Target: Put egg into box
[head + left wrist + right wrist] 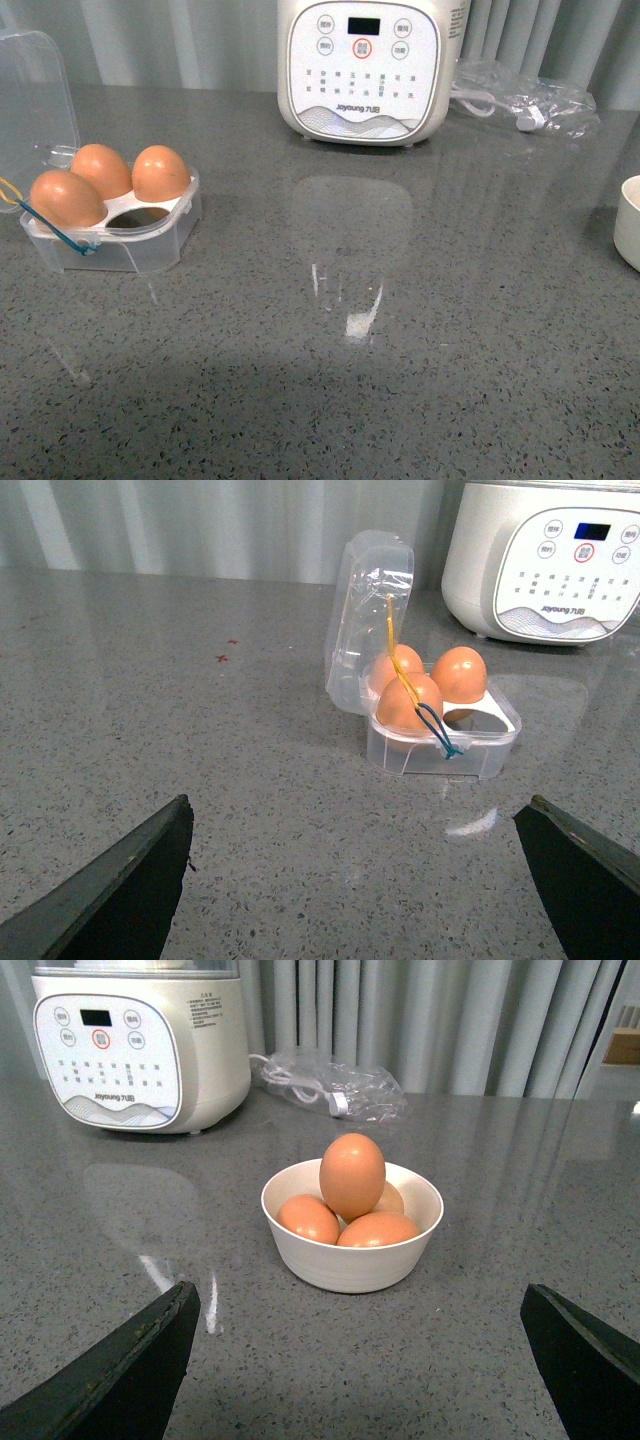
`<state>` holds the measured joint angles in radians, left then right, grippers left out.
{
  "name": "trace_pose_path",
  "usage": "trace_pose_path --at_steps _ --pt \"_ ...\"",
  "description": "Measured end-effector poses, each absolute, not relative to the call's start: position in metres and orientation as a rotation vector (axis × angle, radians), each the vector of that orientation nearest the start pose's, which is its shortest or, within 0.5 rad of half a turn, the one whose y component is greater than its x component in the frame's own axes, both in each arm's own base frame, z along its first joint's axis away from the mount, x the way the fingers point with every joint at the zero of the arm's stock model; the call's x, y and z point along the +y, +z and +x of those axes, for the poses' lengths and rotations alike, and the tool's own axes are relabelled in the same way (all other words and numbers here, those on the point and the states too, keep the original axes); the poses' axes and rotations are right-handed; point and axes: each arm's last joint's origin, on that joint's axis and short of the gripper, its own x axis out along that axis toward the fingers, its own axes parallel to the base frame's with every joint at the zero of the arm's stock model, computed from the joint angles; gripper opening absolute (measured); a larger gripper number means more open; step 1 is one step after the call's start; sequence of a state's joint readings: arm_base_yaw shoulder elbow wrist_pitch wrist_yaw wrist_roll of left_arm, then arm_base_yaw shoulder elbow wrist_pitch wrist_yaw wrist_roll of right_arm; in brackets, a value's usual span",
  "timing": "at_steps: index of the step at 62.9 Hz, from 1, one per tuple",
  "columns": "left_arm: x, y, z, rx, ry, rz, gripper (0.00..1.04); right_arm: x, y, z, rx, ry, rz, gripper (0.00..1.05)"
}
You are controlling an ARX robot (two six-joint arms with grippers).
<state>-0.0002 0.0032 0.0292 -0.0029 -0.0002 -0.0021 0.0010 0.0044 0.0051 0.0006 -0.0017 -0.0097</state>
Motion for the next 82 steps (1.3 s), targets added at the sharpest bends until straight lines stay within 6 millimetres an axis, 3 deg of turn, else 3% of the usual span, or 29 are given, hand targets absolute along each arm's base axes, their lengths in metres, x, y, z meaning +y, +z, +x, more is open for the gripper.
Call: trace_pose_path --at_steps 82 --pt "0.0000 0.1729 0.0960 -0.023 0.000 -0.002 0.98 0.0001 0.1650 0.0977 -0.001 0.002 -0.010 0.98"
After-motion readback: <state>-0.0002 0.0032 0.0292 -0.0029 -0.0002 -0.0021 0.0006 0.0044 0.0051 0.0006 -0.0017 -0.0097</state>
